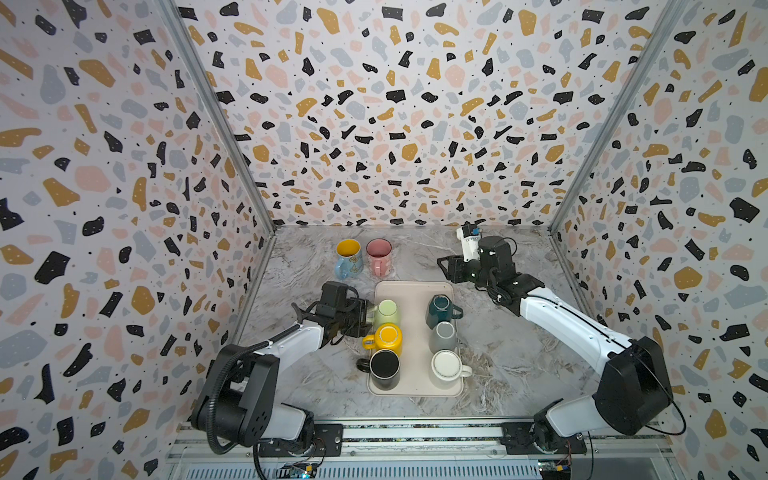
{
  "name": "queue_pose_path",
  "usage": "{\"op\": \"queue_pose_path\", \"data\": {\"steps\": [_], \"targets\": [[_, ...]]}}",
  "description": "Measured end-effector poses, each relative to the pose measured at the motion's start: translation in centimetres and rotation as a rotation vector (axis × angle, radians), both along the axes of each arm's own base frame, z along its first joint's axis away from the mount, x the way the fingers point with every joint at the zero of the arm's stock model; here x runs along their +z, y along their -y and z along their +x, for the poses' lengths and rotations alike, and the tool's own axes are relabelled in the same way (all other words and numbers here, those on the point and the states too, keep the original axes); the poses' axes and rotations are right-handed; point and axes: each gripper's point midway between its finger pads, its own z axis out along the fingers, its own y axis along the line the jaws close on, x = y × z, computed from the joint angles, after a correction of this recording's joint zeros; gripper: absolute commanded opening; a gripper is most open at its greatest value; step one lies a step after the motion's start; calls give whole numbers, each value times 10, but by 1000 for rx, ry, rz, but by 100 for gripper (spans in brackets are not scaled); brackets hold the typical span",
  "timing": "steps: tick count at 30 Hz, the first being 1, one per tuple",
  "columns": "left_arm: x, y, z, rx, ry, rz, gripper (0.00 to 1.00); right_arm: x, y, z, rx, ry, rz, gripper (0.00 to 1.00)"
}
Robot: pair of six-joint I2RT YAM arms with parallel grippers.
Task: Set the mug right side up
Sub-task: 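Grasp the upside-down light green mug's handle on the tray with the left gripper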
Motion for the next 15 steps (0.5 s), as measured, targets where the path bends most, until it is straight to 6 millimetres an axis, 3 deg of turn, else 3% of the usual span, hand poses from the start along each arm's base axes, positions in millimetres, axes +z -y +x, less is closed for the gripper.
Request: {"op": "queue_pose_path", "data": {"steps": [6, 15], "targets": [[-11, 1, 3, 7, -22, 2, 59, -10, 0, 4, 0, -23, -7, 51], [-10, 1, 14, 18, -9, -7, 50, -13, 4, 7, -5, -30, -5, 51]]}}
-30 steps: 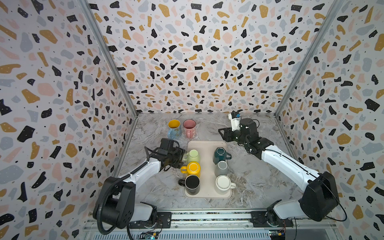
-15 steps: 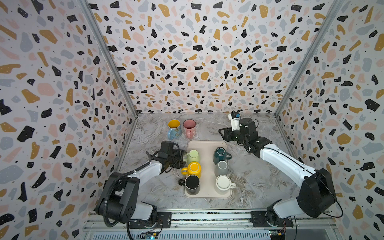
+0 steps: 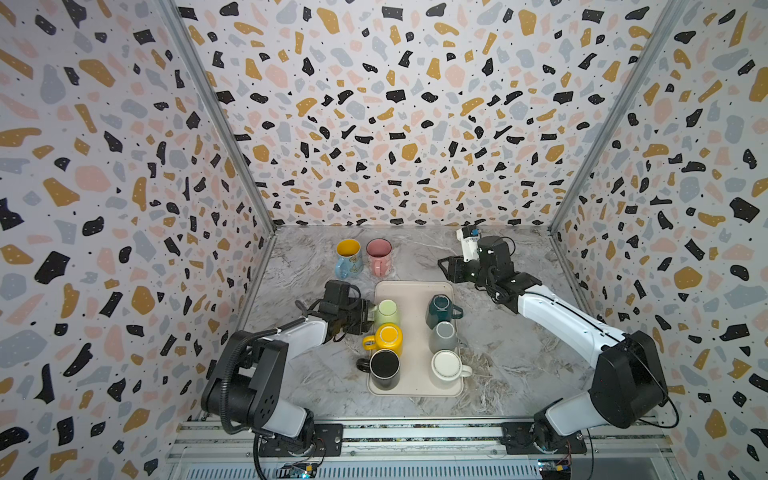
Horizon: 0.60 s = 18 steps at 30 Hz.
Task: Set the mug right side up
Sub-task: 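Grasp the upside-down light green mug's handle on the tray with the left gripper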
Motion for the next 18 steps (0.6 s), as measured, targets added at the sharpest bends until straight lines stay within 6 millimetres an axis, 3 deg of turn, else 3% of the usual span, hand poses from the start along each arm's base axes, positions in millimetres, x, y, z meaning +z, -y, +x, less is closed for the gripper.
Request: {"op": "queue_pose_path", "data": {"steps": [18], "targets": [[7, -4, 22, 21, 41, -11, 29, -9, 4, 6, -10, -18, -7, 51]]}}
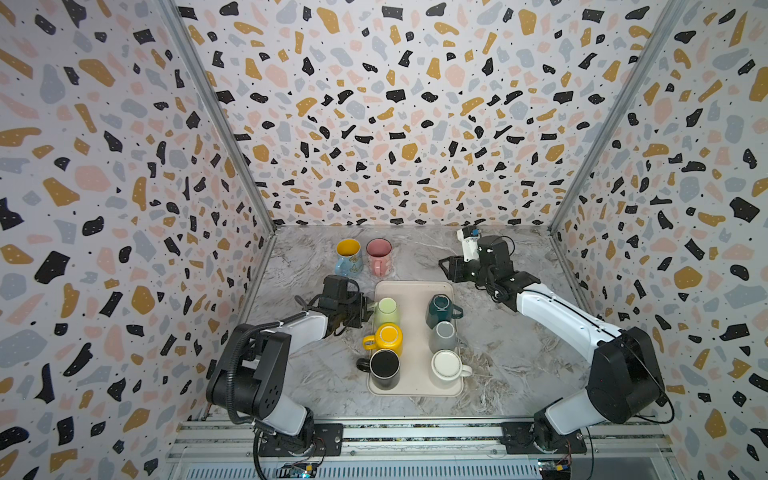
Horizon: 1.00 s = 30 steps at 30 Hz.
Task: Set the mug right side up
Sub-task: 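Grasp the upside-down light green mug's handle on the tray with the left gripper, then lift the light green mug off the tray and rotate it upright with the left gripper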
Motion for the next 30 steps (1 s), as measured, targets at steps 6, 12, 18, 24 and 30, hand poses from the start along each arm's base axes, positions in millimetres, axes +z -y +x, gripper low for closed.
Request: {"op": "queue_pose_path", "data": {"steps": [6, 12, 18, 24, 30], "targets": [[5, 1, 10, -4, 29, 1, 24, -4, 2, 2, -5, -10, -3, 51], [5, 5, 18, -20, 42, -6, 26, -8, 3, 5, -7, -17, -5, 51], [2, 7, 20, -29, 42, -13, 27, -11, 1, 6, 3, -27, -2, 51], [1, 11, 25, -48, 50, -23, 22, -15, 0, 6, 5, -36, -5, 51], [14, 24, 32, -81, 92, -75, 8, -15, -1, 11, 4, -34, -3, 51]]}}
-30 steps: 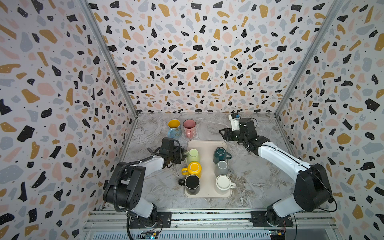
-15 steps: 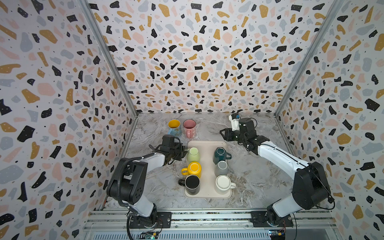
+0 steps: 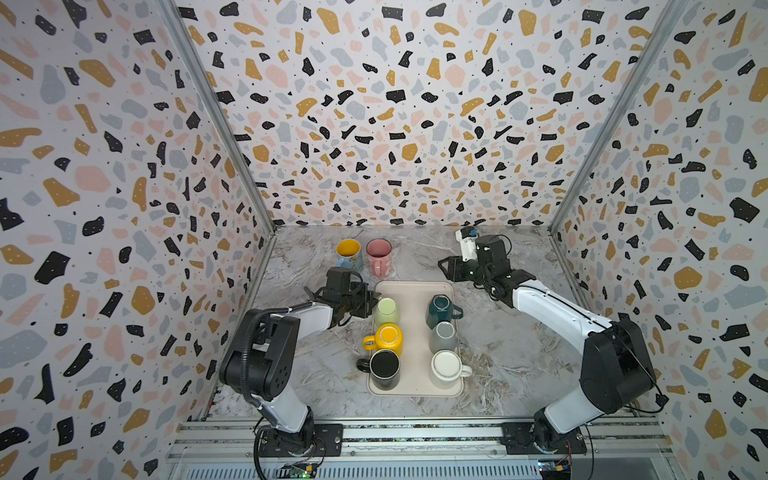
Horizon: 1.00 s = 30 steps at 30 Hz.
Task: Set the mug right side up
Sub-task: 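Lift the light green mug off the tray and rotate it upright with the left gripper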
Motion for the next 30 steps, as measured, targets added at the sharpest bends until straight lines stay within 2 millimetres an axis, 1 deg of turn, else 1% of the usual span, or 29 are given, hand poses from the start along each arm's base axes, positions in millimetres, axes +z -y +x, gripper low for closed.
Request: {"op": "queue_pose_path", "data": {"steps": [3, 5, 7, 9, 13, 15, 17, 20, 23, 27, 30], "targets": [[0, 1, 3, -4, 12, -6, 6, -1, 0, 0, 0, -2, 0, 51], [2, 3, 7, -9, 24, -14, 3, -1, 0, 0, -1, -2, 0, 51], [6, 5, 13, -10, 58, -25, 0, -1, 1, 0, -1, -3, -1, 51], [13, 7, 20, -11, 108, -39, 0, -1, 1, 0, -1, -3, -1, 51], [42, 9, 37, -10, 270, -80, 0, -2, 1, 0, -1, -6, -3, 51], [59, 10, 41, -20, 344, -89, 0, -2, 1, 0, -1, -7, -3, 51], [75, 10, 40, -38, 407, -76, 0, -1, 0, -1, 3, -7, -1, 51], [106, 8, 33, -82, 524, -17, 0, 3, -1, -3, 11, -3, 10, 51], [140, 4, 23, -135, 638, 92, 0, 13, -1, -6, 19, 11, 27, 50], [200, -2, 8, -190, 842, 312, 0, 26, -4, -14, 38, 33, 48, 50], [249, -4, -13, -216, 1021, 498, 0, 35, -7, -19, 51, 49, 58, 50]]}}
